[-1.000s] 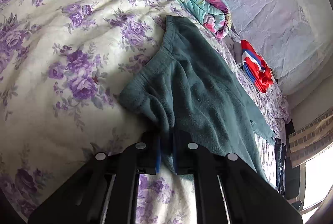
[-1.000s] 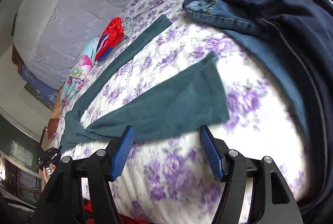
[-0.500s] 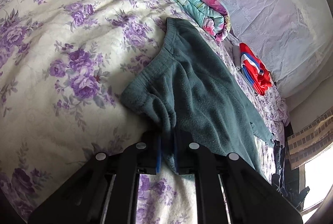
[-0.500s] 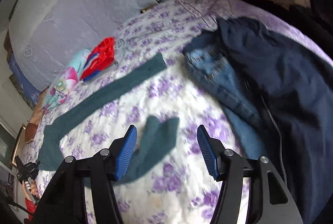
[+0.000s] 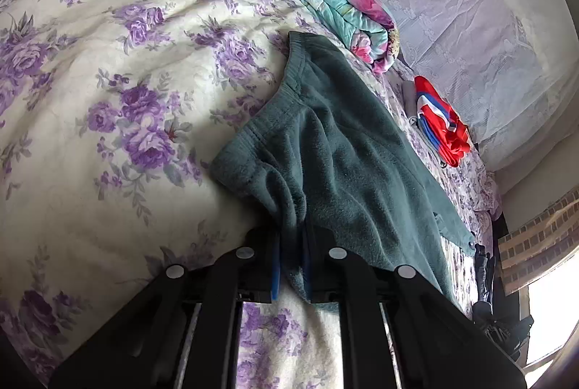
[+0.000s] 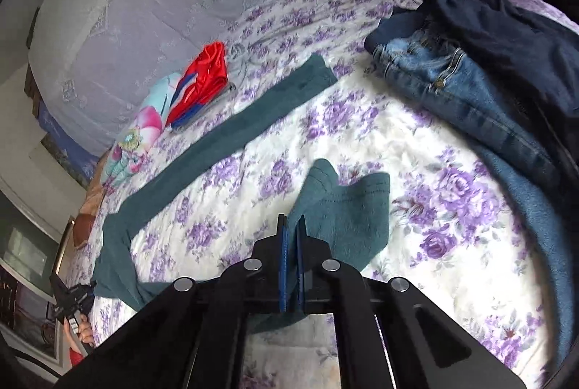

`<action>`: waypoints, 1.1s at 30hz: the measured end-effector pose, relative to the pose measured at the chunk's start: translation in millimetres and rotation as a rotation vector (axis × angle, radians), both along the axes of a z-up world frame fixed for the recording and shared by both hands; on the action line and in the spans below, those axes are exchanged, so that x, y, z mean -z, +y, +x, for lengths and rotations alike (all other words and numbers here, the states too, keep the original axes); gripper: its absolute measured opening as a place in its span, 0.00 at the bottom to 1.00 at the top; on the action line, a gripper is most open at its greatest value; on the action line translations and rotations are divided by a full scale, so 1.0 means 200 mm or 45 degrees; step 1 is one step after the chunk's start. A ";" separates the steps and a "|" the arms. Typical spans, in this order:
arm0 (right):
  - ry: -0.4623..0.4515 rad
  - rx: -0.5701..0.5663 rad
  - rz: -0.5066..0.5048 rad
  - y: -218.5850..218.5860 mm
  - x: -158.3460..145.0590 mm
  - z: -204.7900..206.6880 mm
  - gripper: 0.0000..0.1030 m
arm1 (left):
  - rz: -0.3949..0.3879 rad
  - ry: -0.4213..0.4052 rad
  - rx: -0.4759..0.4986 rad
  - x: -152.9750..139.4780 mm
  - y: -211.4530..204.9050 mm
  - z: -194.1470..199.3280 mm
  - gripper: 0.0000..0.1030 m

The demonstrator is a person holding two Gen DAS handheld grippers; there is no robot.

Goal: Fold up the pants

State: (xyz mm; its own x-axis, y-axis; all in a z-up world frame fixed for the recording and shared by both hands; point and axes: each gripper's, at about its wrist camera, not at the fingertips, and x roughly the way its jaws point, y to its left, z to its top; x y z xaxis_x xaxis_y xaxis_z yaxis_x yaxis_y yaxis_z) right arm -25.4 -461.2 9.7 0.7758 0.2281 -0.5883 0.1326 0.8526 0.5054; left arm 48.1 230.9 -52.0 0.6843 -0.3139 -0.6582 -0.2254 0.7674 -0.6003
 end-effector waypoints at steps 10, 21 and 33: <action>0.057 0.133 -0.300 0.02 -0.14 0.53 0.48 | -0.007 -0.005 -0.001 0.00 0.00 -0.01 0.09; 0.193 0.147 0.099 -0.21 0.22 0.36 0.36 | -0.023 -0.007 0.003 0.01 0.00 -0.01 0.09; 0.022 0.075 0.061 -0.07 -0.15 0.61 0.02 | 0.019 -0.018 0.014 -0.19 -0.02 0.12 0.06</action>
State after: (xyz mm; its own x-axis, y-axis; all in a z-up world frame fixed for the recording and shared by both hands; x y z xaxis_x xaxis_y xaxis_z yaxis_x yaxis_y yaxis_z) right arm 95.7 -475.6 38.9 0.7787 0.2106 -0.5911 0.1908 0.8180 0.5427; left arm 71.9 227.9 -13.9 0.6899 -0.3120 -0.6532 -0.2085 0.7785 -0.5920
